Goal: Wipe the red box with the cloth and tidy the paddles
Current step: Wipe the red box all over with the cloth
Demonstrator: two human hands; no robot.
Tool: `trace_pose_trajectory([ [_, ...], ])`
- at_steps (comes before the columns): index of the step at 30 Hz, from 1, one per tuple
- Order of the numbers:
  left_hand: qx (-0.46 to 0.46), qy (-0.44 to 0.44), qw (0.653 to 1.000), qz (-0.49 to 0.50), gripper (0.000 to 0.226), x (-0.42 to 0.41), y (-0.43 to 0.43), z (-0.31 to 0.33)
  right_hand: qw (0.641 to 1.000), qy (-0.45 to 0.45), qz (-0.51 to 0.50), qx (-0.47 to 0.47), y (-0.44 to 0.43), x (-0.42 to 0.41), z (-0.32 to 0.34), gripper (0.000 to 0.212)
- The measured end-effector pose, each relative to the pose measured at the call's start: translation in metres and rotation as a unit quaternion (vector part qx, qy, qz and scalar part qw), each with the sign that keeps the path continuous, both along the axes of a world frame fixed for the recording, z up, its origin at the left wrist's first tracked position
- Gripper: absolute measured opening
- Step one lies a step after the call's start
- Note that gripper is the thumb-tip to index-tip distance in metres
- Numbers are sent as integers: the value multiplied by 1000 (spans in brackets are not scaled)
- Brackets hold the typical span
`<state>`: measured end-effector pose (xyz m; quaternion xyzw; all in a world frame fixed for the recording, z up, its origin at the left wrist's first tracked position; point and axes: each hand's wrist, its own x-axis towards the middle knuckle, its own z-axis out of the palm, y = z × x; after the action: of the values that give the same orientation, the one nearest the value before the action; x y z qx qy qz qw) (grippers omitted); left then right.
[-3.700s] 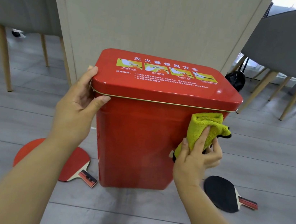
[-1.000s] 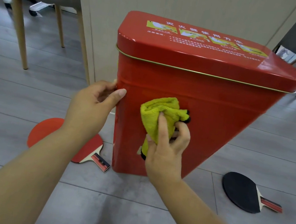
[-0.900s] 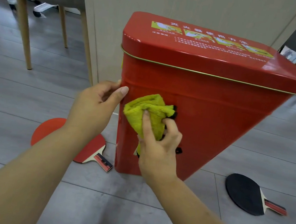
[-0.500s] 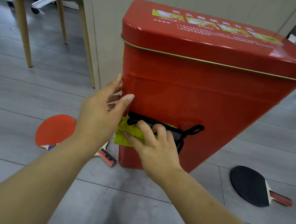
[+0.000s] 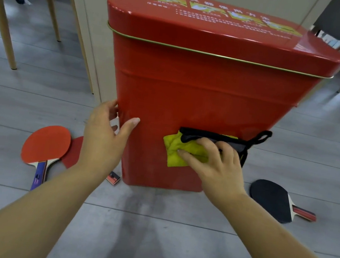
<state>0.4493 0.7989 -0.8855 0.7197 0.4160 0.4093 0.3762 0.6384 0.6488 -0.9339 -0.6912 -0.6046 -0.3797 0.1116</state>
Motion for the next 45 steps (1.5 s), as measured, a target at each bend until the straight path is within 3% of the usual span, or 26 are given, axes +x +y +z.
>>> trace_pose_trajectory([
  [4,-10,-12,1000,9,45,3,1,-3,998,25,-39,44,-20,26,2,48],
  [8,-7,-4,1000,21,46,3,3,-6,988,115,-66,82,-35,41,-10,45],
  [13,6,4,1000,30,46,3,4,-7,948,280,-88,120,-35,30,-29,73],
  [20,19,17,999,27,46,0,7,-6,903,384,-89,170,-10,1,-66,64],
  [23,18,12,999,24,44,-1,7,-4,890,408,-89,182,4,-12,-70,70],
  [27,10,7,1000,17,41,-2,5,-1,896,402,-78,171,20,-34,-70,70],
  [30,7,6,1000,18,42,-3,6,0,906,386,-53,167,33,-56,-67,57],
  [34,5,9,1000,16,36,-5,9,0,926,353,-10,131,56,-87,-64,68],
  [36,4,9,1000,14,32,-6,10,0,930,358,-26,80,68,-97,-68,41],
  [38,0,13,1000,11,30,-6,10,1,934,354,0,50,74,-105,-60,34],
  [39,-2,16,1000,9,28,-7,10,3,943,331,19,37,75,-108,-58,31],
  [42,-4,28,1000,1,27,-10,8,8,972,225,63,27,77,-107,-68,52],
  [45,-4,14,1000,-8,28,-11,7,8,990,120,77,3,76,-99,-69,45],
])
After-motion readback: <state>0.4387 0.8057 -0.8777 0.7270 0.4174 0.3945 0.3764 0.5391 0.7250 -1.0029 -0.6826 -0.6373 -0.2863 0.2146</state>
